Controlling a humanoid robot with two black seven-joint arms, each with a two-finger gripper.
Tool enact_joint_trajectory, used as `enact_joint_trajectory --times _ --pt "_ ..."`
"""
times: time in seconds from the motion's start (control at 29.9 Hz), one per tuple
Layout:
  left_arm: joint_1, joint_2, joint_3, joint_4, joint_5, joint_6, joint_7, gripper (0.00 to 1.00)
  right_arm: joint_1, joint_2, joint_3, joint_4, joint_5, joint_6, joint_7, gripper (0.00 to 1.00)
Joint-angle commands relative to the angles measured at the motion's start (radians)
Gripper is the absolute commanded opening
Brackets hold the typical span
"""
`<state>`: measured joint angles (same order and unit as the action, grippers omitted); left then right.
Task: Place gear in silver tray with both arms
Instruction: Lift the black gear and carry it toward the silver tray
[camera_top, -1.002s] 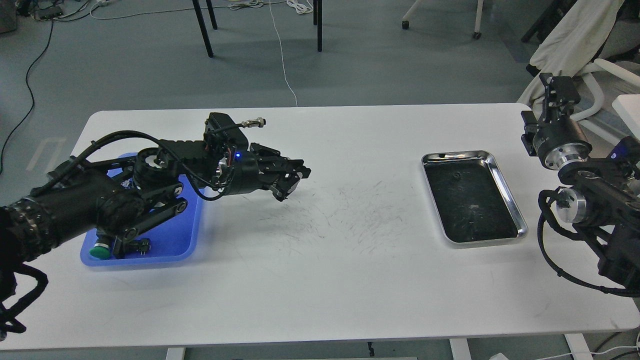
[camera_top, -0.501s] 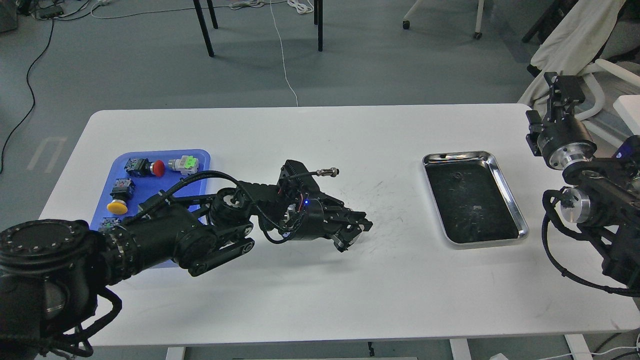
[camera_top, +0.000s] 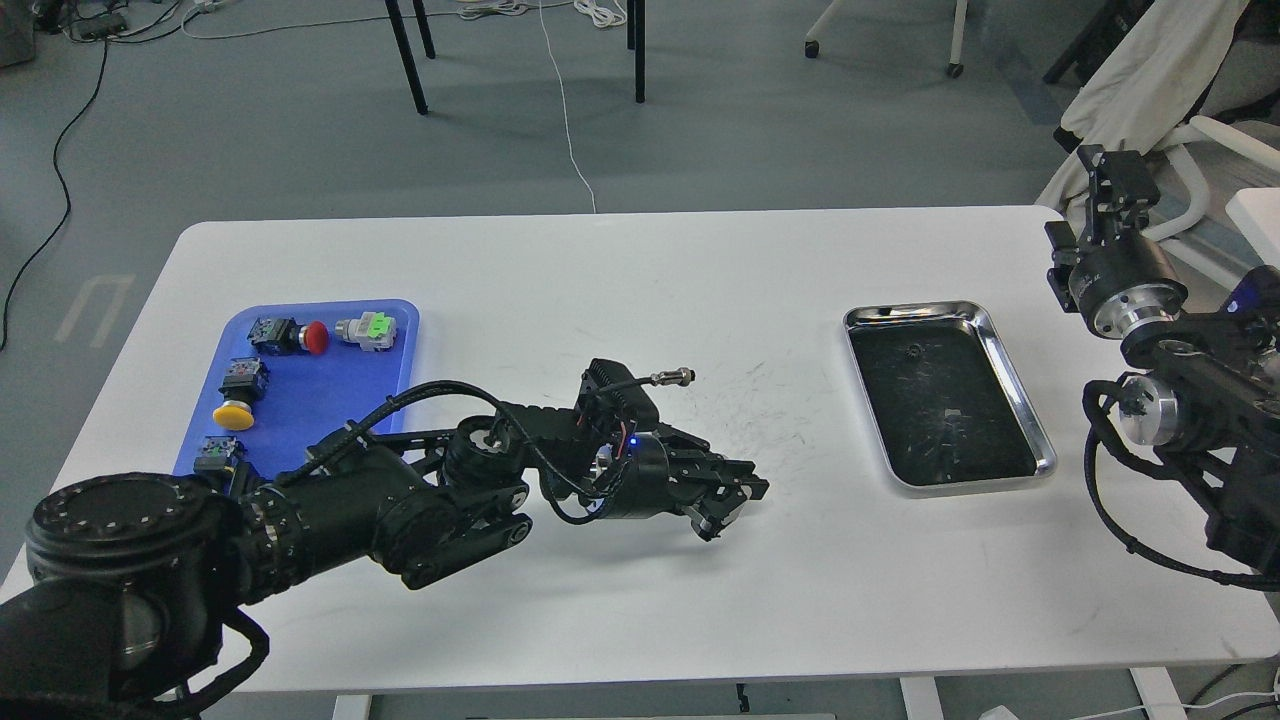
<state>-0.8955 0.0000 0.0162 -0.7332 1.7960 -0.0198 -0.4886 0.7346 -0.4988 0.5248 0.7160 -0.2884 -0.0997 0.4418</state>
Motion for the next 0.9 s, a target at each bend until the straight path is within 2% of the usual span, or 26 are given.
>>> enact_joint_trajectory --times 0.0,0.4,0.47,0.87 --pt "0.004 0.0 -0.001 0.018 0.0 0.0 0.0 0.07 0.0 0.0 0.0 0.0 0.0 0.0 0.0 0.96" --pt "0.009 0.0 -0.004 0.044 -0.044 0.0 0.0 0.24 0.002 0.0 0.0 -0.003 -0.002 0.0 0.0 0.96" --pt "0.009 0.0 -0.004 0.044 -0.066 0.0 0.0 0.32 0.002 0.0 0.0 -0.001 -0.002 0.0 0.0 0.96" --pt "0.009 0.0 -0.001 0.04 -0.102 -0.002 0.0 0.39 0.002 0.0 -0.002 -0.001 0.0 0.0 0.0 0.96"
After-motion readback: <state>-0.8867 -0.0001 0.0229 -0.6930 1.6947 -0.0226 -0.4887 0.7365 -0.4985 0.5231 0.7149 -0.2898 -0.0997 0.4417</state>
